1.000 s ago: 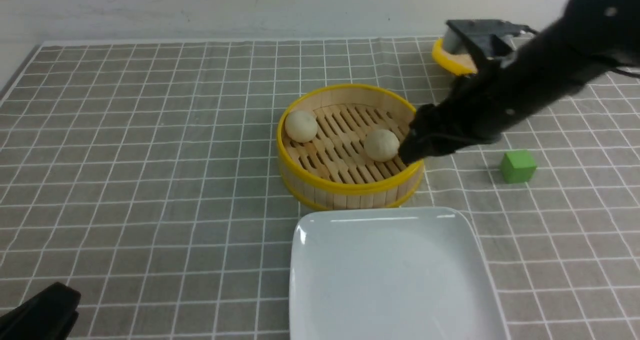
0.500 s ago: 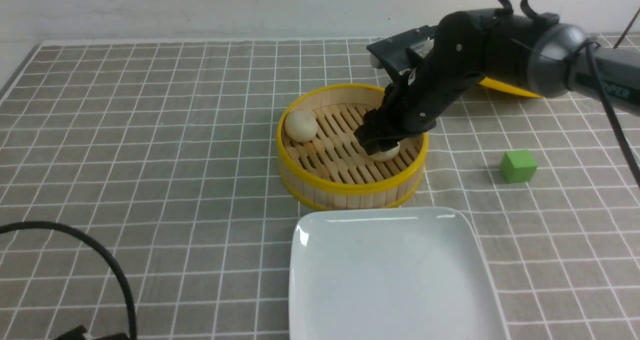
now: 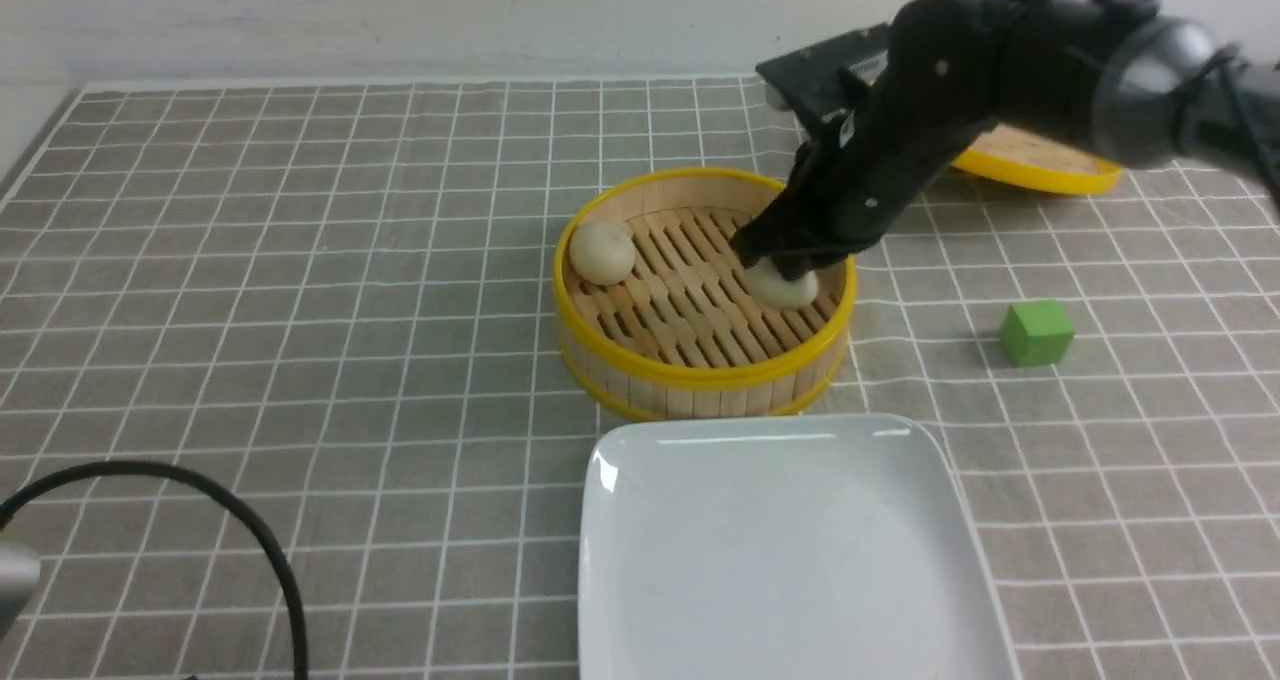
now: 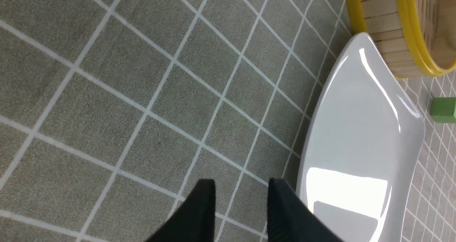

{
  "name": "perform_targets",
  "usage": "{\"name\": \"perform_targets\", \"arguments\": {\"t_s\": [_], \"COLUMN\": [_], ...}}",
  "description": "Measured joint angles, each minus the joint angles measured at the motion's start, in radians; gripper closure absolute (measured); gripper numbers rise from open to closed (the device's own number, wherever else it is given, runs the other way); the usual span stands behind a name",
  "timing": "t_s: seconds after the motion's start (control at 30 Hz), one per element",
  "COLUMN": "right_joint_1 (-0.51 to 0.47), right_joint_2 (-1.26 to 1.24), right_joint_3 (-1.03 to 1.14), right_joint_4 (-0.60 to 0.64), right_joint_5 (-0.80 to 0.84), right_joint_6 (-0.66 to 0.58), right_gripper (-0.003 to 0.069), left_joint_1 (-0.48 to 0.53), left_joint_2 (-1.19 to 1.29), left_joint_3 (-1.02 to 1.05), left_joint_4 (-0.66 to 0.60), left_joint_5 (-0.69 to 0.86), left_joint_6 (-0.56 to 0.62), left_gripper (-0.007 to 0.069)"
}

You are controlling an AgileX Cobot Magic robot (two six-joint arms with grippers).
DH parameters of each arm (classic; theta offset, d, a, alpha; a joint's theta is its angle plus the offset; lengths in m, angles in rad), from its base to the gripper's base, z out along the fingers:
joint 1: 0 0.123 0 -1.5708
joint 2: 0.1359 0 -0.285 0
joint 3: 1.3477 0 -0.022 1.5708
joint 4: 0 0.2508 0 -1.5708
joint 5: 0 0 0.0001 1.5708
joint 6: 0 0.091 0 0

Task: Put the steamed buns into the plate on the grey tablecloth.
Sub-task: 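Move the steamed bun from the bamboo steamer onto the white plate with the right gripper, then reach into the bamboo steamer and grasp a bun with the left gripper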

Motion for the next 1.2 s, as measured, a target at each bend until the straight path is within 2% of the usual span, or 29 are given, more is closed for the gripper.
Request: {"name": "perform_targets", "arguments": {"t_s": [0.07, 0.17, 0.23, 0.4, 0.47, 0.57, 0.6, 0.63, 0.7, 0.73, 0.83, 0.87, 0.9, 0.93, 1.0, 1.07, 1.17, 1.2], "right_joint_1": [0.0, 0.0, 0.0, 0.024, 0.041, 0.102, 0.105, 0.136, 0.155, 0.179, 0.194, 0.194, 0.195, 0.195, 0.193, 0.193, 0.192, 0.191], "right_joint_2": [-0.064, -0.206, -0.263, -0.354, -0.357, -0.341, -0.34, -0.322, -0.301, -0.271, -0.254, -0.254, -0.258, -0.264, -0.285, -0.315, -0.367, -0.414], "right_joint_3": [0.0, -0.002, 0.008, 0.222, 0.298, 0.511, 0.521, 0.587, 0.619, 0.641, 0.639, 0.637, 0.62, 0.603, 0.555, 0.5, 0.454, 0.436], "right_joint_4": [0.0, 0.013, 0.046, 0.167, 0.176, 0.184, 0.184, 0.184, 0.184, 0.186, 0.195, 0.195, 0.195, 0.191, 0.182, 0.158, 0.109, 0.057], "right_joint_5": [0.067, 0.272, 0.324, 0.335, 0.329, 0.16, 0.146, 0.045, -0.014, -0.058, -0.068, -0.065, -0.032, 0.001, 0.082, 0.173, 0.257, 0.295], "right_joint_6": [0.0, 0.003, 0.023, 0.048, 0.048, 0.052, 0.052, 0.052, 0.052, 0.052, 0.052, 0.052, 0.052, 0.052, 0.052, 0.052, 0.052, 0.059], "right_gripper": [0.0641, 0.0641, 0.0641, 0.0636, 0.0633, 0.0596, 0.0592, 0.0554, 0.0514, 0.0438, 0.0311, 0.0302, 0.0239, 0.0208, 0.017, 0.0164, 0.0191, 0.0241], "left_joint_1": [0.0, 0.0, 0.0, 0.0, 0.0, 0.0, 0.0, 0.0, 0.0, 0.0, 0.0, 0.0, 0.0, 0.0, 0.0, 0.0, -0.001, -0.003], "left_joint_2": [0.0, 0.0, 0.0, 0.0, 0.0, 0.0, 0.0, 0.0, 0.0, 0.0, 0.0, 0.0, 0.004, 0.011, 0.037, 0.084, 0.153, 0.236], "left_joint_3": [0.0, 0.0, 0.0, -0.001, -0.001, -0.001, -0.001, -0.001, -0.003, -0.017, -0.065, -0.07, -0.111, -0.14, -0.199, -0.255, -0.327, -0.386], "left_joint_4": [0.0, 0.0, 0.0, 0.009, 0.013, 0.028, 0.029, 0.04, 0.051, 0.059, 0.071, 0.073, 0.084, 0.092, 0.11, 0.136, 0.169, 0.19], "left_joint_5": [0.002, 0.006, 0.008, 0.009, 0.01, 0.01, 0.01, 0.008, 0.011, 0.023, 0.052, 0.054, 0.069, 0.075, 0.088, 0.107, 0.133, 0.157], "left_joint_6": [0.0, 0.0, 0.0, 0.0, 0.0, 0.002, 0.002, 0.016, 0.035, 0.053, 0.07, 0.071, 0.082, 0.083, 0.087, 0.098, 0.121, 0.145], "left_gripper": [0.0384, 0.0384, 0.0384, 0.0384, 0.0384, 0.0384, 0.0384, 0.0384, 0.0384, 0.0384, 0.0384, 0.0384, 0.0384, 0.0384, 0.0384, 0.0384, 0.0384, 0.0384]}}
